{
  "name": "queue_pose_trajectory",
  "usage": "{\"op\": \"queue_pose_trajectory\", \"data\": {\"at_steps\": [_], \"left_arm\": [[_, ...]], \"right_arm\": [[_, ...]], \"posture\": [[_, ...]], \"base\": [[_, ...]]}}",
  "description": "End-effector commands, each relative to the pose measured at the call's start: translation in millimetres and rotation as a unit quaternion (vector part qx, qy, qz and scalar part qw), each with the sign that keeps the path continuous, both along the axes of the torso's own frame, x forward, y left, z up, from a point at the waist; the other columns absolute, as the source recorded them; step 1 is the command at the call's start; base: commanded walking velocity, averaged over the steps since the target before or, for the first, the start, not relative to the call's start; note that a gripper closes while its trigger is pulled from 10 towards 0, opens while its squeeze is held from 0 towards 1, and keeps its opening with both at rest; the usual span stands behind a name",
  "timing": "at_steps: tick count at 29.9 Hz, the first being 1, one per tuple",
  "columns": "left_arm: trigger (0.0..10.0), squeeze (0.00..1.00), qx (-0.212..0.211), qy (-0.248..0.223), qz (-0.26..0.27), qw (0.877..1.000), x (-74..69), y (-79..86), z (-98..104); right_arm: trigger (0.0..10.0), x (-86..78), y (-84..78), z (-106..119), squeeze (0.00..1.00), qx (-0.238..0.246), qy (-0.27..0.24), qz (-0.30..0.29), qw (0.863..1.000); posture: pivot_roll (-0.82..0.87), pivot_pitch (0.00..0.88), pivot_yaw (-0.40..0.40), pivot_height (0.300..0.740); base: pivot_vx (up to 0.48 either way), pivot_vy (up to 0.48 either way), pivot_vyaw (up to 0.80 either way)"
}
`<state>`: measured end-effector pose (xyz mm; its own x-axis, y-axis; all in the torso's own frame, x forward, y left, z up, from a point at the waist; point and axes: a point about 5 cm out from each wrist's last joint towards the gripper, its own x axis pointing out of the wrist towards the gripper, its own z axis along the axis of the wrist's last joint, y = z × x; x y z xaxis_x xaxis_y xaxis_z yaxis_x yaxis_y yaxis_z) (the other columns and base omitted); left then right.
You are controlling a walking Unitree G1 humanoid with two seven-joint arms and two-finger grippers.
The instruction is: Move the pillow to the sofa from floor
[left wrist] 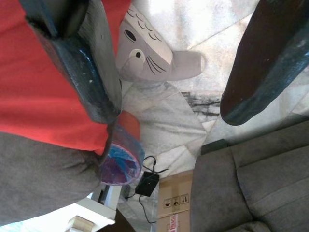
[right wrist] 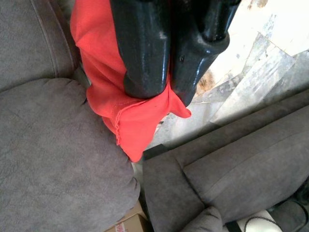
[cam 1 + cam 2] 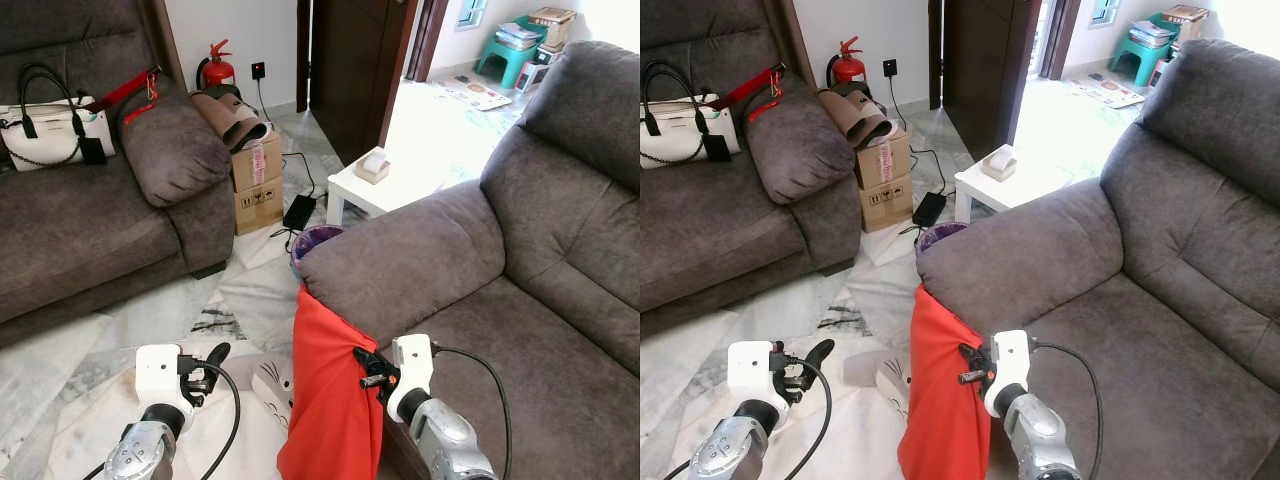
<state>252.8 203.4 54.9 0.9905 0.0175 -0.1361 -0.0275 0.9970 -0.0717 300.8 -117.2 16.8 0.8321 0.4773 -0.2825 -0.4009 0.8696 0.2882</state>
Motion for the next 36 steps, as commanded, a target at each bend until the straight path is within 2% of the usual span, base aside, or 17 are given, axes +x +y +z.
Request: {"op": "queue_pose_trajectory", "data": {"at_steps": [1,31,36], "left_arm": [[10.0,0.0,0.002,-0.01,0.002,1.0,-0.6,2.1,3.4],[10.0,0.0,0.011,-0.009,0.005,1.0,-1.1,4.3,3.0],[10.0,0.0,0.014,-0.006,0.009,1.0,-0.6,5.5,2.2]], "right_arm": [[10.0,20.0,0.4,29.6,0.0,0.016,-0.07,-0.011,0.997],[10.0,18.9,2.0,28.6,0.0,0.001,-0.073,-0.003,0.997],[10.0,18.8,1.7,28.0,0.0,-0.001,-0.07,-0.006,0.997]], "posture": [[0.21,0.12,-0.046,0.74],[0.21,0.124,-0.053,0.74],[0.21,0.124,-0.055,0.74]], "base": [[-0.266,0.0,0.0],[-0.264,0.0,0.0],[0.0,0.0,0.0]]}}
